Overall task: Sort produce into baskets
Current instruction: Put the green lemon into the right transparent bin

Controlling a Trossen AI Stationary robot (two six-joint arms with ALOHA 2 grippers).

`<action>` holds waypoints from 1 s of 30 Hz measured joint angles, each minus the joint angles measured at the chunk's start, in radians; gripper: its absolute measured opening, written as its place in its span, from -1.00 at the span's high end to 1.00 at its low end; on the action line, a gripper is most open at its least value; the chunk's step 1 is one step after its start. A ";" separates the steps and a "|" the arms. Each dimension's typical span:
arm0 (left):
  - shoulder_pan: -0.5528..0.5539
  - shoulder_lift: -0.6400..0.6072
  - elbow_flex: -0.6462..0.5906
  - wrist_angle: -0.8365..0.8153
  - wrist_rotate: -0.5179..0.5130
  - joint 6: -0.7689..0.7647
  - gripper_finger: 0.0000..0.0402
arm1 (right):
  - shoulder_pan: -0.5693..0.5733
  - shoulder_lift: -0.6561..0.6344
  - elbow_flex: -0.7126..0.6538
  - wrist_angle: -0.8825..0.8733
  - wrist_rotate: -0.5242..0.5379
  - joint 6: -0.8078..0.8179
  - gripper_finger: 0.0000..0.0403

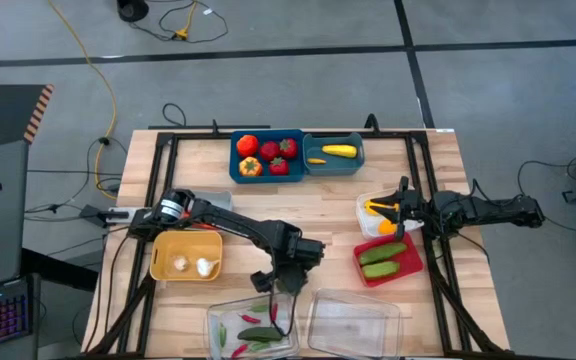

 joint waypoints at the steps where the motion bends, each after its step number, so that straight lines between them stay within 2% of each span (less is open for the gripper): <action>1: 0.000 0.000 0.000 0.000 0.000 0.009 -0.98 | 0.000 0.000 0.000 0.000 0.000 0.000 0.45; 9: 0.000 0.000 -0.040 0.010 0.000 0.151 -0.98 | 0.000 0.000 0.000 0.000 0.000 0.000 0.45; 30: 0.001 0.000 -0.051 0.069 0.019 0.155 -0.98 | 0.000 0.000 0.000 0.000 0.000 0.000 0.45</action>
